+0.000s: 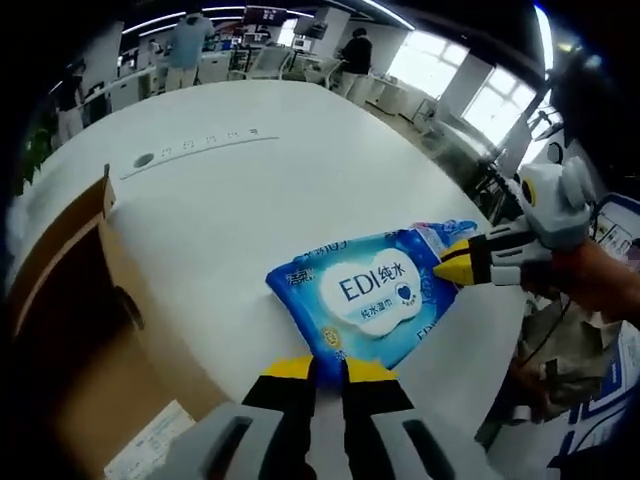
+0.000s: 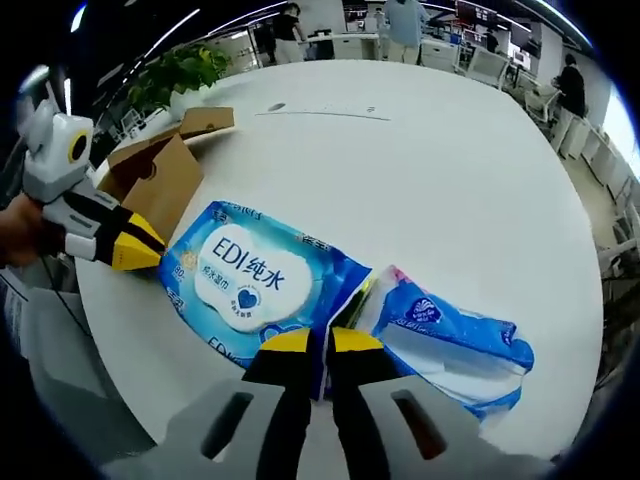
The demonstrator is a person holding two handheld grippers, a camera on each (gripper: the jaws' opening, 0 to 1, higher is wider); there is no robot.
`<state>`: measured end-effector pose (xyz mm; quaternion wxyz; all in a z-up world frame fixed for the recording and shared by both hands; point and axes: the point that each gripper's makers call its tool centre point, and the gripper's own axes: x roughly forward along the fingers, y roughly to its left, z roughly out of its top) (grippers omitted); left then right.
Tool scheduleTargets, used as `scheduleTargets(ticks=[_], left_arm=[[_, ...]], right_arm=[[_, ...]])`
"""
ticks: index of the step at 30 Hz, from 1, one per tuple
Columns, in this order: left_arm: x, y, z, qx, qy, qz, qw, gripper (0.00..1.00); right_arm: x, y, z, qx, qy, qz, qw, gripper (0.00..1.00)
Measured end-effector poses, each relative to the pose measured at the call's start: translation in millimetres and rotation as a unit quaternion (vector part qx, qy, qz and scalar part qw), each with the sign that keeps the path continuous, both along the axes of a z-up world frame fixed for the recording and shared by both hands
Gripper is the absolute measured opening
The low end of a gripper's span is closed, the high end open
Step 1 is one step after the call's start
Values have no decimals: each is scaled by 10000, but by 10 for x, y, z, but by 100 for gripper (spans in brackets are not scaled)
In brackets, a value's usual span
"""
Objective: Operate the shoe box by opening the lid, removing the specified soft item, and placing it in the target area until the item is outside and the box remains undamaged.
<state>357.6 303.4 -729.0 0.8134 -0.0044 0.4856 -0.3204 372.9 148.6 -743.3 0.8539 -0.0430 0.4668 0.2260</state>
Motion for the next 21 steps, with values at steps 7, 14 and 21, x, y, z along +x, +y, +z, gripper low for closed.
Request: scheduleTargets(ticks=[7,14,21], left_arm=[[-1,51,159,-225,-168,-76,9996,12],[-50,146,303,-312,-398,-230,9985,16],[-88,325,492,-445,-629,-261,9967,22]], right_arm=[[-19,-61,119,-132,-111,-55,9998,1],[-86,-25,245,-83,-202,-105,9997,4],[-82,121,395,139,-307,-107,9994,11]])
